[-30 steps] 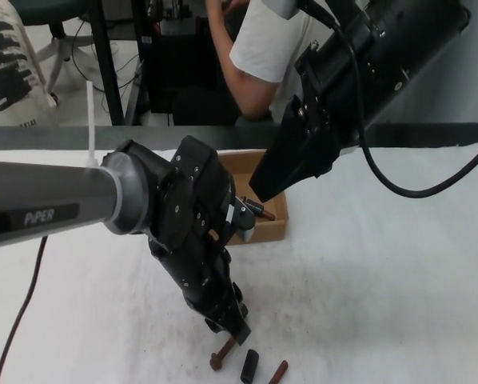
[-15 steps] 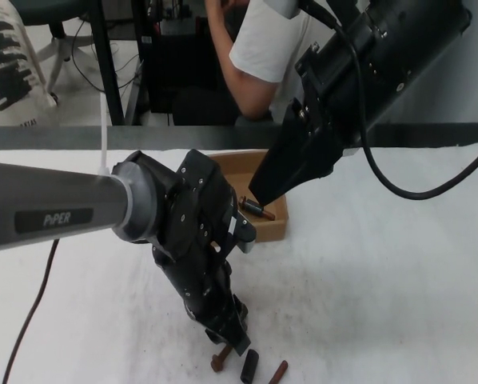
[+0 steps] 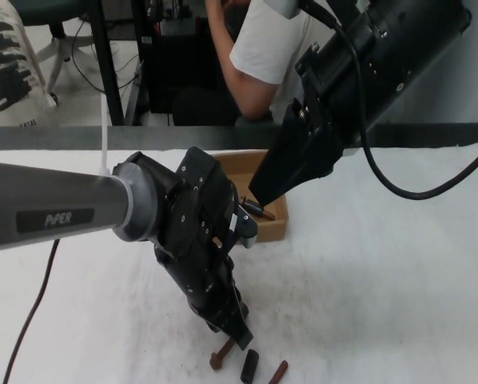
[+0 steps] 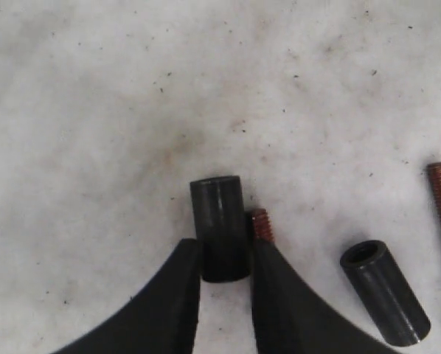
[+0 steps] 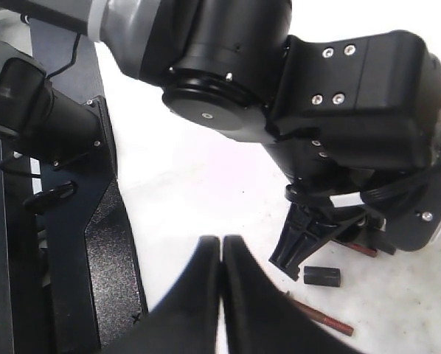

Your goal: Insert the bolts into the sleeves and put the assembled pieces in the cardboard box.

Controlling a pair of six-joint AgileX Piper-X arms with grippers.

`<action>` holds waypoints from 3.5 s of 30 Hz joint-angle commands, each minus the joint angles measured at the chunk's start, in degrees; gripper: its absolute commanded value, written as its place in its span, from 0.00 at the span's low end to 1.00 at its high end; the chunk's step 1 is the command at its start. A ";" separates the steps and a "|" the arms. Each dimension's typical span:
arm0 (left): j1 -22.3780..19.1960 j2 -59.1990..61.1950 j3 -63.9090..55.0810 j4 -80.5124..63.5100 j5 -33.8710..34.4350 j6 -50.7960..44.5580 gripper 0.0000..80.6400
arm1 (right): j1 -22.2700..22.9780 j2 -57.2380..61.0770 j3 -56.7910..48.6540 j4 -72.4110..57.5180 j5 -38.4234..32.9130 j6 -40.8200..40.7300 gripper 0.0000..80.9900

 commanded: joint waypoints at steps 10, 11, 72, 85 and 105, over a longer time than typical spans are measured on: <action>-0.16 0.92 -0.34 0.40 0.61 2.11 0.00 | 0.06 -0.54 -0.05 0.36 -0.88 -0.02 0.01; -0.16 0.92 -0.34 0.40 0.32 2.51 0.00 | 0.06 -0.54 -0.05 0.36 -0.88 -0.02 0.01; 0.45 0.12 -0.14 0.70 6.49 -1.17 0.53 | -0.05 -0.54 -0.05 0.22 -3.61 -0.90 0.01; 0.59 0.73 -0.14 1.19 3.93 -0.28 0.52 | -0.05 -0.54 -0.05 0.61 -3.61 -0.90 0.01; 0.59 0.26 -2.38 2.44 9.74 -0.75 0.00 | -0.05 -0.54 -0.05 0.61 -3.61 -0.90 0.01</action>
